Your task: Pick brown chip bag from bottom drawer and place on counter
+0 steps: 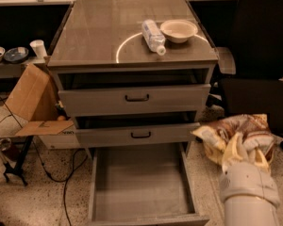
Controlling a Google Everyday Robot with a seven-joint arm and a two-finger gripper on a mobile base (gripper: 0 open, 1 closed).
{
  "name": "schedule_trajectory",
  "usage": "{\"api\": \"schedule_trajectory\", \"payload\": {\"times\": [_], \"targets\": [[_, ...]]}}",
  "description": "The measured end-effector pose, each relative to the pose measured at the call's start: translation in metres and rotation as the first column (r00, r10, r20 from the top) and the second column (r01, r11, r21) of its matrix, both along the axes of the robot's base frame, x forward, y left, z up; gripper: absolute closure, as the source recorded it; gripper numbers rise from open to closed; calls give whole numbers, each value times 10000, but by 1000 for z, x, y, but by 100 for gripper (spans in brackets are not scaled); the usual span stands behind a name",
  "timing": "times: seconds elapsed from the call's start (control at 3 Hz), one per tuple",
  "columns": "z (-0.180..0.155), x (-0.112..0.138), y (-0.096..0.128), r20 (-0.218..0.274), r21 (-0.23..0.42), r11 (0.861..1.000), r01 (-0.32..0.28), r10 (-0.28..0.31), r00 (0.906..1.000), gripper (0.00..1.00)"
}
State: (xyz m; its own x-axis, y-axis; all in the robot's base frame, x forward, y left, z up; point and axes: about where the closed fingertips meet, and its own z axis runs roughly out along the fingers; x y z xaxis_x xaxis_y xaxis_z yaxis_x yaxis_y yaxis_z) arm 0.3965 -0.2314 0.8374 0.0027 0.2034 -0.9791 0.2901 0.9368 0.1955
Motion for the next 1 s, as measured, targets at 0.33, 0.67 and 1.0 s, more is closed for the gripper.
{"api": "schedule_trajectory", "payload": {"times": [0.33,0.67,1.0], "targets": [[81,26,31,1742,-179,9995,-253,281,9843,100],[157,49,41,2761,-825,9963,-231,451,9601,100],[209,81,24,2987,-1049,9941,264,61,9543,100]]}}
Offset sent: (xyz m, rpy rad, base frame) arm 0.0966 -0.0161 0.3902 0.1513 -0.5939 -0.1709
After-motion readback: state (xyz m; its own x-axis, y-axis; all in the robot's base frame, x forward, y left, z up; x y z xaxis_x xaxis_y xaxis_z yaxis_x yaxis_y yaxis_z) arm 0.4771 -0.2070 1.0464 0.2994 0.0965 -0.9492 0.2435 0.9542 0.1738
